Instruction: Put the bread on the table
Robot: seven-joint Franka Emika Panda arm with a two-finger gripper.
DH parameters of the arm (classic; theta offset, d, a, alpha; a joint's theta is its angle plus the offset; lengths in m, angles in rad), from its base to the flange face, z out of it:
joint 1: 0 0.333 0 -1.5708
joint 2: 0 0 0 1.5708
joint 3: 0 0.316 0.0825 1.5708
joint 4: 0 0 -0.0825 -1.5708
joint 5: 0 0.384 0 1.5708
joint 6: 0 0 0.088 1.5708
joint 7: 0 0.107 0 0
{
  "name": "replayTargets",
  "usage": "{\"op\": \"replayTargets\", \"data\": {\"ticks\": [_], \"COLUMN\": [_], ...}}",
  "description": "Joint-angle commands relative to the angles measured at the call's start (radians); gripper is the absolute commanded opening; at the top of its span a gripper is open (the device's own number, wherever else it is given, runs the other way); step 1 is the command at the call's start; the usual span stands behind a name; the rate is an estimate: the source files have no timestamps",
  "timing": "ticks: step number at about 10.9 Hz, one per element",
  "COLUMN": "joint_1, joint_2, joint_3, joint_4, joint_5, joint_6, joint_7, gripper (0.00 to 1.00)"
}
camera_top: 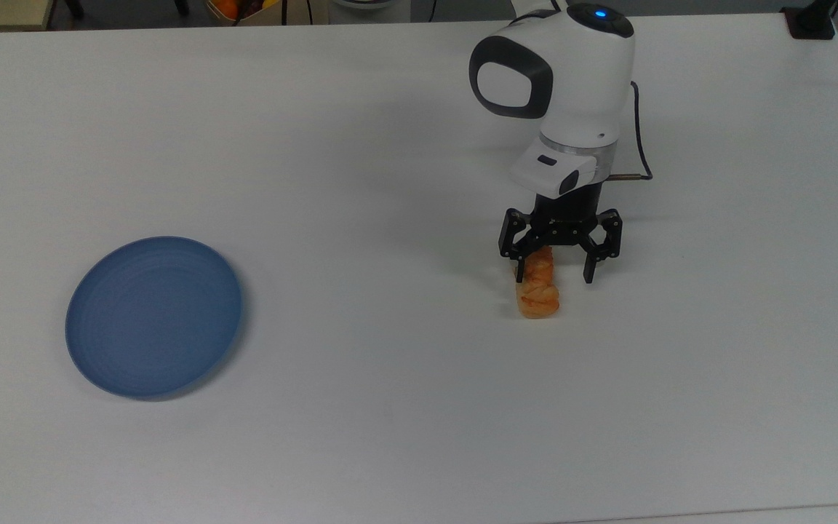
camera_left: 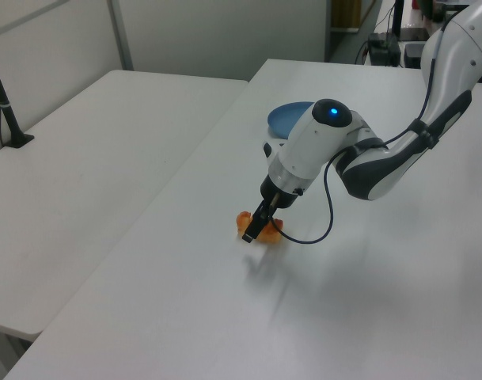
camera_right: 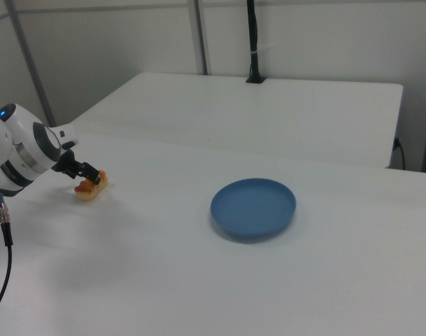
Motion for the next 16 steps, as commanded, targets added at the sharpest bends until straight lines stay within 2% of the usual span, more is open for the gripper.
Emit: {"op": "replayTargets", "data": {"ticks": [1, 3, 6, 7, 11, 13, 15, 16], "joint_1": [0.005, -0.007, -0.03, -0.044, -0.093, -0.104, -0.105, -0.104], "joint_2": [-0.009, -0.045, -0.118, -0.14, -0.284, -0.385, -0.485, -0.537], "joint_3": [-0.01, -0.01, -0.006, -0.006, -0.017, -0.087, -0.192, -0.25], "joint_4": [0.0, 0.011, 0.011, 0.011, 0.012, 0.008, 0.0, -0.018], "joint_5": [-0.027, -0.018, 0.027, 0.086, 0.433, 0.575, 0.694, 0.725], "joint_6": [0.01, 0.001, -0.11, -0.153, -0.414, -0.579, -0.742, -0.803], "joint_7": [0.029, 0.026, -0.027, -0.081, -0.465, -0.651, -0.827, -0.889], "gripper": [1.0, 1.0, 1.0, 1.0, 1.0, 1.0, 1.0, 1.0]}}
